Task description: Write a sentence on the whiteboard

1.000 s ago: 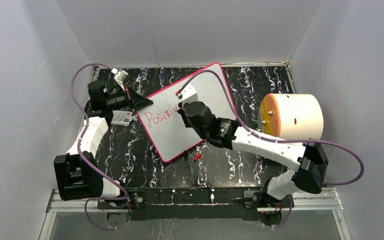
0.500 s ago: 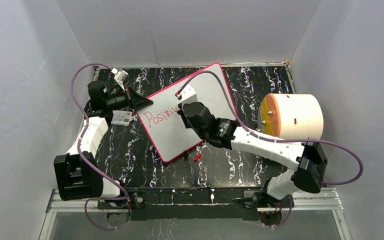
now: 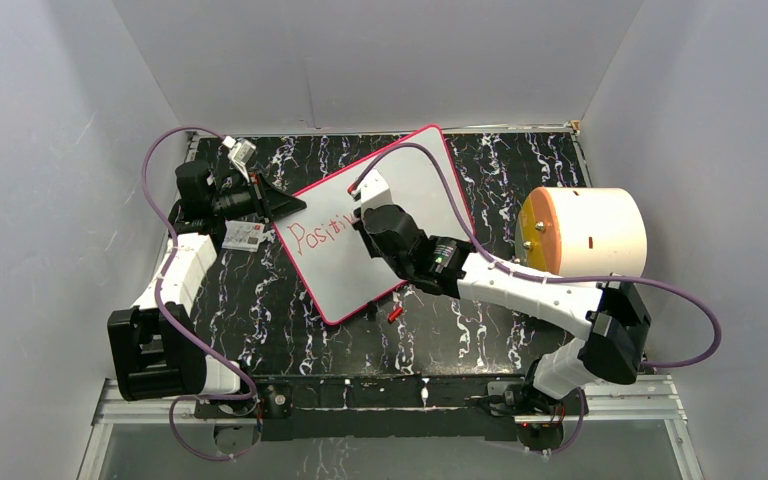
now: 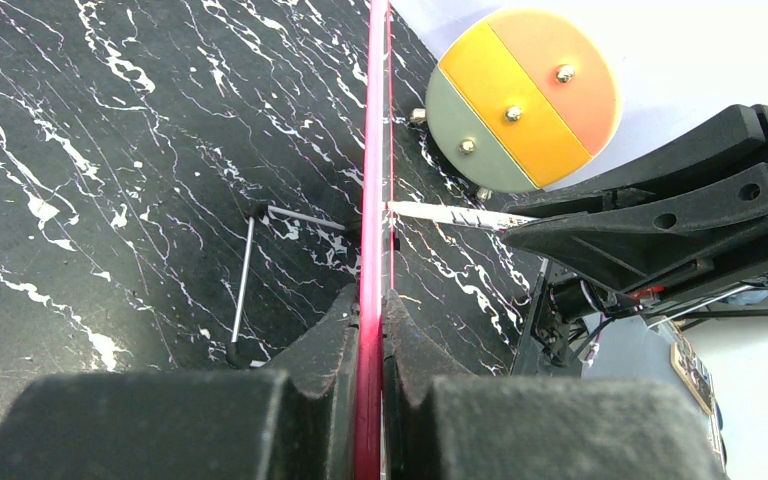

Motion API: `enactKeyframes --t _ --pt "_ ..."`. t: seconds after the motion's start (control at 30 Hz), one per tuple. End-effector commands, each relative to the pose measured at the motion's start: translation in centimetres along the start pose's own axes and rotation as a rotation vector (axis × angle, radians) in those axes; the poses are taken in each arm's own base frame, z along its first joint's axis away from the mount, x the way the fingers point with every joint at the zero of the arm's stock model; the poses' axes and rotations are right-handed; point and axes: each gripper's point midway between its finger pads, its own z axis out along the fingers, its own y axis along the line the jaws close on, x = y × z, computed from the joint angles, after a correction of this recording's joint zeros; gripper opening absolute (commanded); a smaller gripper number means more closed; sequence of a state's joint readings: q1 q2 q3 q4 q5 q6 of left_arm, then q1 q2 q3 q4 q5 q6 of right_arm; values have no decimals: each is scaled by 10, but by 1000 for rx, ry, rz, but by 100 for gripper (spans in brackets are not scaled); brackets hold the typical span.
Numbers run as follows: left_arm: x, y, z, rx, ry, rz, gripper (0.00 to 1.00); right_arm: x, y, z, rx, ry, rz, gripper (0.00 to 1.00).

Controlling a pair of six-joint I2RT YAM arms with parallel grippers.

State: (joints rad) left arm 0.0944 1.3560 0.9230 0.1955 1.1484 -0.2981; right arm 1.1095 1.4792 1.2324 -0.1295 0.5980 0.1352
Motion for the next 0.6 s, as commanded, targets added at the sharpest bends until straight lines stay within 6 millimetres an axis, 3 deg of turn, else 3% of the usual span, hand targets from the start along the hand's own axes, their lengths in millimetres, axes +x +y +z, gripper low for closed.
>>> enactKeyframes --t 0.0,0.57 --pt "17 33 2 -118 24 -14 0 -16 -2 4 10 -48 33 0" --pt "17 33 2 -114 25 -17 0 10 3 4 -9 77 7 0"
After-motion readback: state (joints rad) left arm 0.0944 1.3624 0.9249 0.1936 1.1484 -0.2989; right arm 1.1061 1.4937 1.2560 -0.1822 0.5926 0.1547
